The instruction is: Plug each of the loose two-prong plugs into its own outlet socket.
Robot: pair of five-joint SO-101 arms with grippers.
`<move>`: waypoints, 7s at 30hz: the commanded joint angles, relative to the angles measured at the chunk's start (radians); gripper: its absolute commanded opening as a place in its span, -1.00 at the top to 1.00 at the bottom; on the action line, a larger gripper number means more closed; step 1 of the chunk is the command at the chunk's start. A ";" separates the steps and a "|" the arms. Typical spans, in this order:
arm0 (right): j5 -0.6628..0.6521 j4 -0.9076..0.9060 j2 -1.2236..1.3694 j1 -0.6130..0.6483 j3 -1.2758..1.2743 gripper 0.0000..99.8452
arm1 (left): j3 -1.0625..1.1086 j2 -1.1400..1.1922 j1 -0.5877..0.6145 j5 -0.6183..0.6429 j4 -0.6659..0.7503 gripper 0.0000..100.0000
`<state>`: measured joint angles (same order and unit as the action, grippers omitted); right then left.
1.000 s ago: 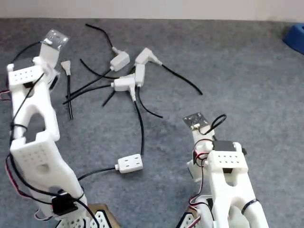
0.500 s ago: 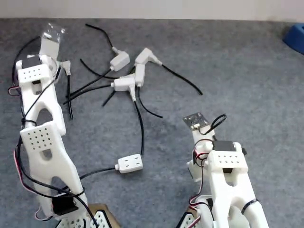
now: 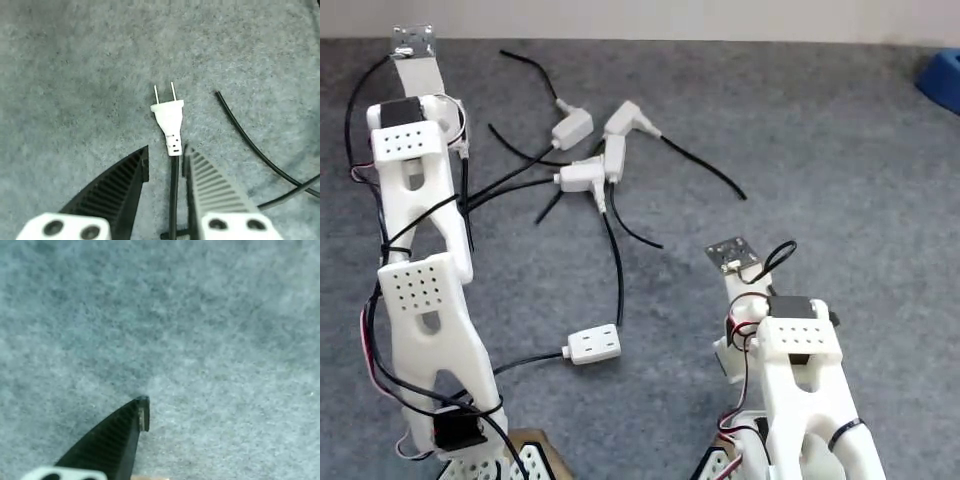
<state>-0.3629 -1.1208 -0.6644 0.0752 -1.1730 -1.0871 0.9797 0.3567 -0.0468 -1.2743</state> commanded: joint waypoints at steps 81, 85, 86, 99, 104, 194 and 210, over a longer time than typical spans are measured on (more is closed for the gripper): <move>-0.003 0.005 -0.013 -0.275 0.044 -0.21 | -0.526 0.140 -0.409 -0.256 -0.502 0.99; -0.009 0.005 -0.013 -0.360 0.070 -0.21 | -0.407 0.085 -0.538 -0.293 -0.502 0.99; -0.011 0.008 -0.013 -0.372 0.071 -0.21 | -0.375 0.059 -0.572 -0.308 -0.502 0.99; -0.012 0.012 -0.013 -0.464 0.096 -0.21 | 0.166 -0.315 -0.980 -0.321 -0.500 0.99; -0.012 0.013 -0.013 -0.470 0.096 -0.21 | 0.203 -0.332 -1.075 -0.301 -0.500 0.99; 1.381 0.410 -0.012 0.150 0.133 -0.22 | 0.180 -0.328 -0.308 -0.172 -0.502 0.66; 1.379 0.487 -0.010 0.151 0.125 -0.01 | 0.234 -0.329 -0.309 -0.172 -0.500 0.66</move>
<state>1.0119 -0.6513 -0.6659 0.2394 -1.0856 -0.8508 0.7188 0.0376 -0.2125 -1.7668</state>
